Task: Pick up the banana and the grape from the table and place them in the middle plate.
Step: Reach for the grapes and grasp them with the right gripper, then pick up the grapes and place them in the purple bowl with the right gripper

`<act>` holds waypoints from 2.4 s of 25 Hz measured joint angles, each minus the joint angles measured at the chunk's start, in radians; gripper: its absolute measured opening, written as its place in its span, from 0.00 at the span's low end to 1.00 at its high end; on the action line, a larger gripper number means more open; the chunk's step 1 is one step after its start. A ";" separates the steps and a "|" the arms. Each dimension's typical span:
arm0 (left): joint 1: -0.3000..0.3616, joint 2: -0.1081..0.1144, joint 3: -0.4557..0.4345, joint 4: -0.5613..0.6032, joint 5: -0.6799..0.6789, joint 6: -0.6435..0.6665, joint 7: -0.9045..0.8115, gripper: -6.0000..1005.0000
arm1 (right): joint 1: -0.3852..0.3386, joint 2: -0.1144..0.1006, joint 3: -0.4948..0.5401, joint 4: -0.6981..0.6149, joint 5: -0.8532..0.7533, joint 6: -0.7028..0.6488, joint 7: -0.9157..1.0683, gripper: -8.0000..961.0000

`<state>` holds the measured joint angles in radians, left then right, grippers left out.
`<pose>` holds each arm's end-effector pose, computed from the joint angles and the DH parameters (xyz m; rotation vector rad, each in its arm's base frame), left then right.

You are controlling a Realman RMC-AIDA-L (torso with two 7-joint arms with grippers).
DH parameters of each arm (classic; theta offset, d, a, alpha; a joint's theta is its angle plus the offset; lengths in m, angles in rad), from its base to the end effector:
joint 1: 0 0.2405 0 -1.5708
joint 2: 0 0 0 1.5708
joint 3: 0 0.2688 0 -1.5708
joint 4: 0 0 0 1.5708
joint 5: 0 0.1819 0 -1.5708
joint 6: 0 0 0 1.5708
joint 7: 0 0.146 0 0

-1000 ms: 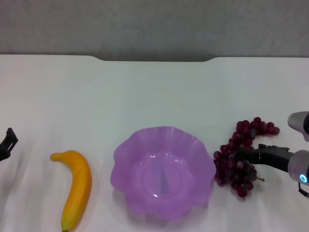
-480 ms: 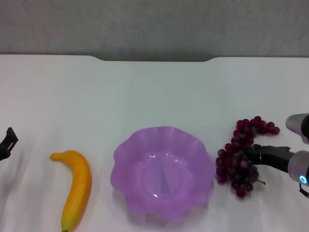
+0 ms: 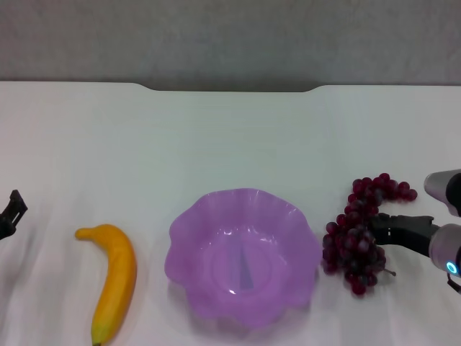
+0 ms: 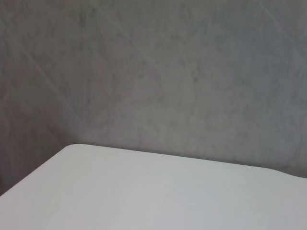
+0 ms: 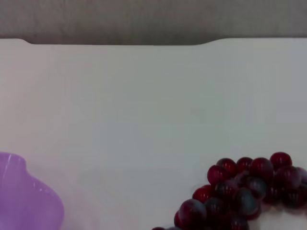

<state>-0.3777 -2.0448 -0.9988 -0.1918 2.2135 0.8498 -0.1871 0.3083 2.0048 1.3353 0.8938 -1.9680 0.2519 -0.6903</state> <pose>-0.3882 0.3115 0.0079 -1.4038 -0.9114 -0.4847 0.3118 0.3392 -0.0434 -1.9925 1.0819 0.1832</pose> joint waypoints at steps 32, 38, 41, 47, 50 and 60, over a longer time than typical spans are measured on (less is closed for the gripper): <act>0.005 0.000 0.001 0.002 -0.004 0.000 0.000 0.89 | -0.086 -0.001 -0.496 0.009 -0.094 -0.788 -0.047 0.10; 0.006 0.000 0.002 0.001 0.000 0.000 0.000 0.89 | -0.114 -0.002 -0.559 0.016 -0.172 -0.946 -0.046 0.09; 0.001 0.000 0.005 0.001 0.002 -0.002 0.000 0.89 | -0.118 -0.001 -0.571 0.018 -0.197 -1.001 -0.045 0.09; 0.001 0.000 0.002 0.000 0.001 -0.003 0.000 0.89 | -0.106 -0.004 -0.572 0.080 -0.255 -1.026 -0.029 0.08; 0.000 0.000 0.006 0.000 0.003 -0.003 0.000 0.89 | -0.099 -0.004 -0.570 0.120 -0.286 -0.998 -0.029 0.08; -0.007 0.000 0.006 -0.002 0.003 -0.003 0.000 0.89 | -0.022 -0.002 -0.643 0.146 -0.290 -0.924 -0.005 0.08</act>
<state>-0.3848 -2.0448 -0.9924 -0.1936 2.2166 0.8466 -0.1871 0.2860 2.0023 0.6928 1.0402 -2.2584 -0.6725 -0.6951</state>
